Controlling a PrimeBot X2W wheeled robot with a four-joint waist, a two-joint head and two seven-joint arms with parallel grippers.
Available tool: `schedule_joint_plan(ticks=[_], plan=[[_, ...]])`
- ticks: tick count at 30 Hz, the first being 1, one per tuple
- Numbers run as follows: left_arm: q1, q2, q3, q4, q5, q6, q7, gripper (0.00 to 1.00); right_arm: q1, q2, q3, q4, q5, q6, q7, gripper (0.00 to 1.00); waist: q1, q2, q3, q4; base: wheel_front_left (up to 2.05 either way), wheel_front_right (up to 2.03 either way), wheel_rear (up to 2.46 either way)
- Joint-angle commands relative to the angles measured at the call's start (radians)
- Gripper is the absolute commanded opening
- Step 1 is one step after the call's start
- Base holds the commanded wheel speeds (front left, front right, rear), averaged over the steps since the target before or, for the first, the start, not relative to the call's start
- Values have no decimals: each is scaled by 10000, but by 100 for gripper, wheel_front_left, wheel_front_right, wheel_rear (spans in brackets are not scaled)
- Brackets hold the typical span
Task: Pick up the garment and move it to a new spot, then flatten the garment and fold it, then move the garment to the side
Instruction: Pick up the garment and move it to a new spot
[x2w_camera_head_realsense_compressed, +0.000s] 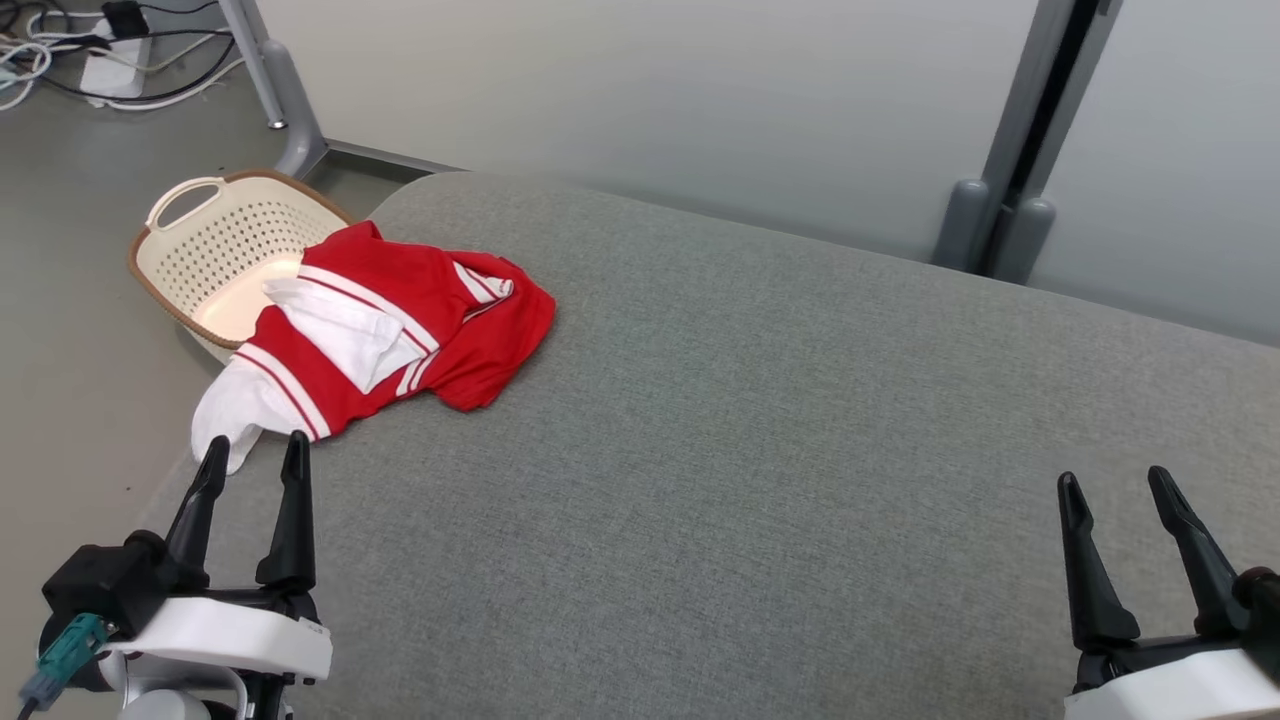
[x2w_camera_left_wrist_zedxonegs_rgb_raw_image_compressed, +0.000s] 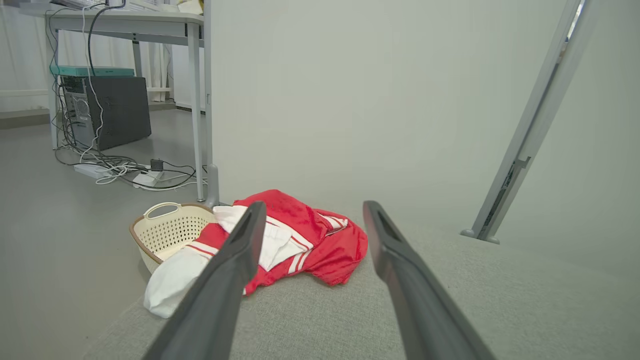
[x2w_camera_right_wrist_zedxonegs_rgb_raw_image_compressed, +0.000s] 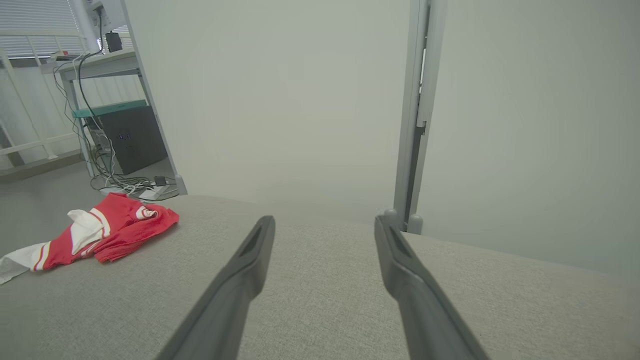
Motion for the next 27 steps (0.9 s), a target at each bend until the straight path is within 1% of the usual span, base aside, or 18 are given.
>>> schedule_joint_plan(ticks=[1, 10, 12, 16, 19, 23, 25, 27], plan=[[-152, -9, 66, -7, 29, -87, -48, 100, -112, -25, 4, -77, -20, -4, 29, 100, 0, -1, 108, 191, 0, 0, 0], [-388, -240, 333, 46, 325, -304, -67, 100, -307, -23, 48, -178, -175, -4, 202, 100, 0, -1, 394, 307, 0, 0, 0], [-563, -304, 344, 140, 397, -401, -66, 100, -426, -23, 86, -259, -252, -4, 260, 100, 0, -1, 616, 242, 0, 0, 0], [-1268, -484, 418, 567, 402, -629, -66, 100, -819, -23, 188, -556, -532, -4, 474, 100, 0, -1, 1431, -24, 0, 0, 0], [-2107, -573, 443, 1267, 262, -795, -54, 100, -1216, -25, 298, -849, -808, -4, 683, 100, 0, -1, 2266, -311, 0, 0, 0], [-3422, -549, 168, 2720, 65, -918, -55, 100, -1772, -23, 386, -1191, -1186, -4, 835, 100, 0, -1, 3337, -687, 0, 0, 0], [-4102, -535, -277, 3451, -245, -942, -57, 100, -2022, -23, 429, -1293, -1262, -4, 888, 100, 0, -1, 3813, -849, 0, 0, 0], [-4659, -383, -801, 4274, -657, -924, -55, 100, -2243, -23, 484, -1343, -1349, -4, 876, 100, 0, -1, 4197, -987, 0, 0, 0]])
